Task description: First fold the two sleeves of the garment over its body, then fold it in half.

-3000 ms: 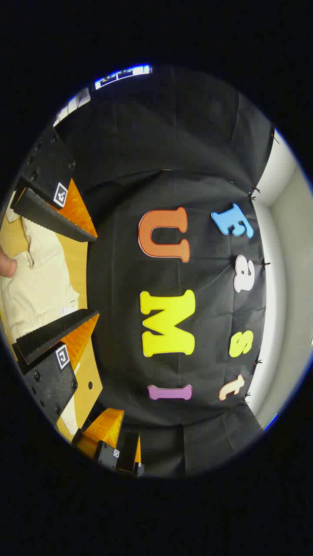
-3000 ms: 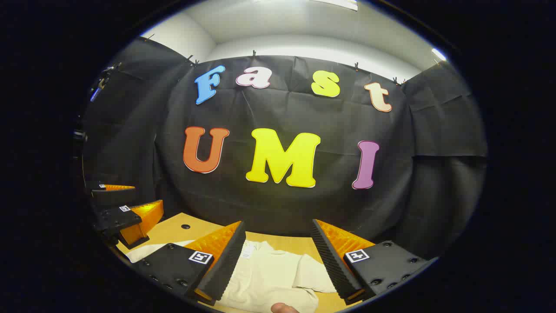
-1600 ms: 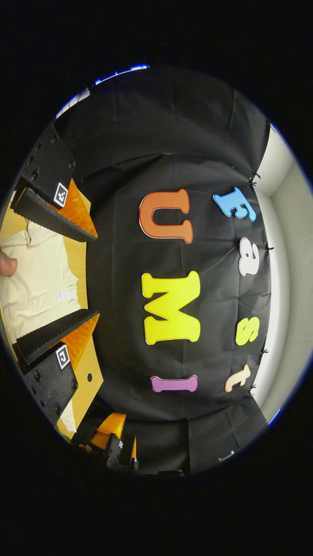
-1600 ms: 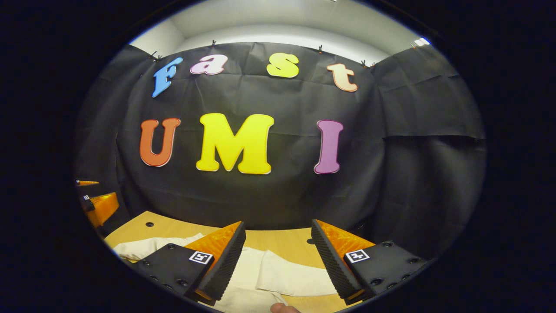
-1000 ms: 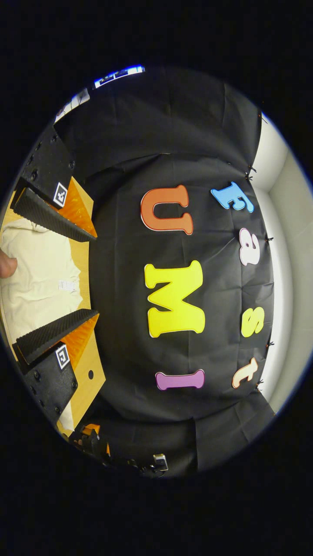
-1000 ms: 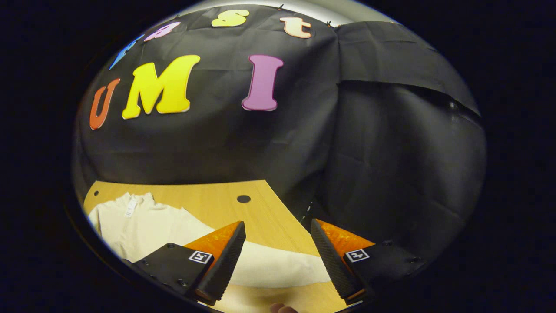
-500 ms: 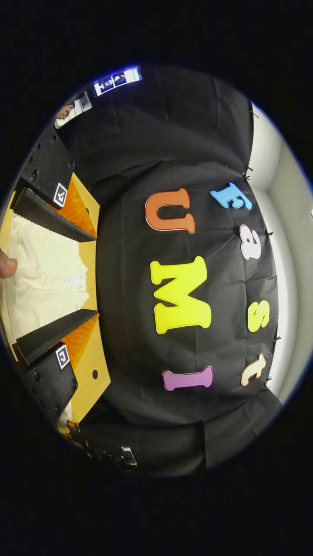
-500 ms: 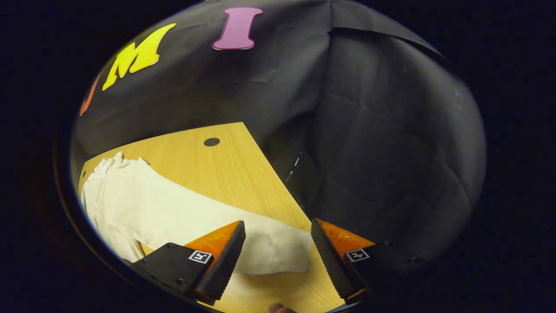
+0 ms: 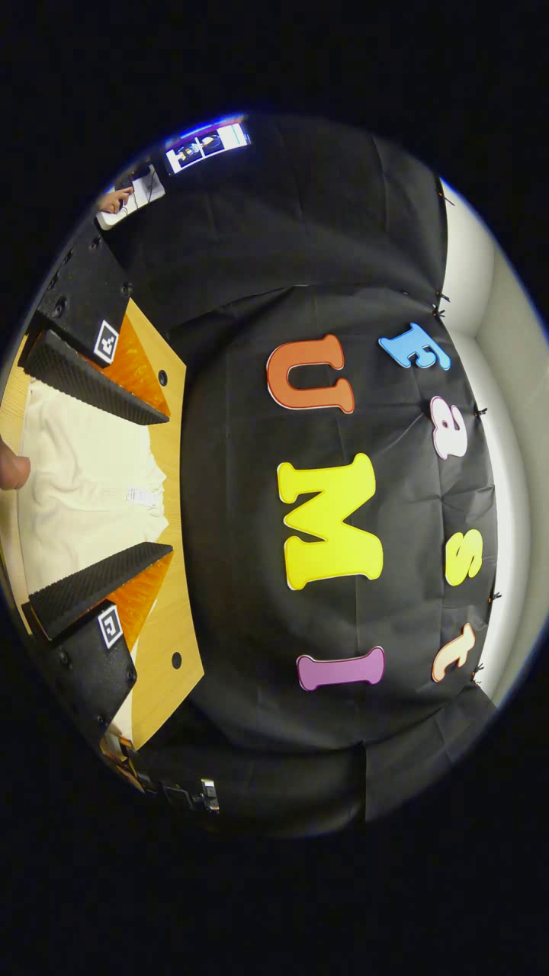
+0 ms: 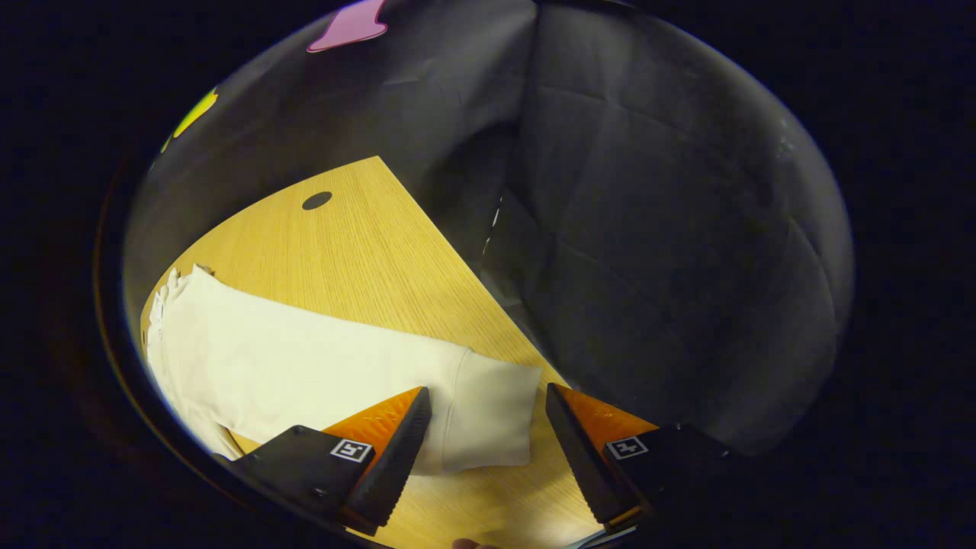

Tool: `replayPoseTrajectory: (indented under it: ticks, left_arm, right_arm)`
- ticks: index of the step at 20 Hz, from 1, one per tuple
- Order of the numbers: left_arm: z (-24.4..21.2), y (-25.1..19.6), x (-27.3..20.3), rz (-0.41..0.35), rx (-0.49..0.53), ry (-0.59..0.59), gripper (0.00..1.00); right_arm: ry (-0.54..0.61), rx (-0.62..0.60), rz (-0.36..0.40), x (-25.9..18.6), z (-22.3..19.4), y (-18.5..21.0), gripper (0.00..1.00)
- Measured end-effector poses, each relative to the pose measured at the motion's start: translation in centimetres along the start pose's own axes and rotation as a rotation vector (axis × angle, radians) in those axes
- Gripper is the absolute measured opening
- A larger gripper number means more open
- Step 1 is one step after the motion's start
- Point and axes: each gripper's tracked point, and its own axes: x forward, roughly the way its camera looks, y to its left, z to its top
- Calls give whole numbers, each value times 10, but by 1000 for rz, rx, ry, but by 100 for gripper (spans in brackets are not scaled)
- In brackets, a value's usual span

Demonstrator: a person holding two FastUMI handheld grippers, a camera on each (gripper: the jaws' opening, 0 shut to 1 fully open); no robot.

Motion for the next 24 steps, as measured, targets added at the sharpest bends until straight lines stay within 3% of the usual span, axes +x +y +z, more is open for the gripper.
replayPoseTrajectory:
  ticks: [7, 11, 12, 13, 14, 15, 19, 20, 23, 24]
  left_arm:
    - [-7, 8, 14, -34, 17, 30, 98]
    - [-15, 15, 17, -59, 29, 54, 98]
    - [-18, 19, 19, -58, 27, 57, 98]
    - [-22, 22, 20, -58, 19, 74, 98]
    - [-27, 24, 22, -63, 7, 89, 98]
    - [-28, 25, 22, -66, -1, 94, 99]
    - [-32, 35, 22, -83, 11, 84, 98]
    - [-36, 38, 22, -84, 19, 88, 98]
    - [-41, 47, 22, -91, 15, 99, 99]
    - [-40, 50, 23, -90, 14, 99, 98]
  right_arm:
    - [146, 77, -25, 5, -13, -8, 94]
    - [200, 103, 9, 6, -13, -2, 94]
    - [205, 117, 6, 6, -8, -2, 92]
    - [227, 116, 1, 7, -13, -3, 83]
    - [233, 118, 2, 6, -11, -2, 88]
    - [242, 117, 0, 5, -11, -2, 87]
    - [232, 129, 8, 7, -5, 0, 74]
    - [232, 134, 2, 11, -5, 2, 62]
    - [233, 142, 7, 13, -1, 10, 57]
    - [233, 153, 17, 15, 0, 12, 32]
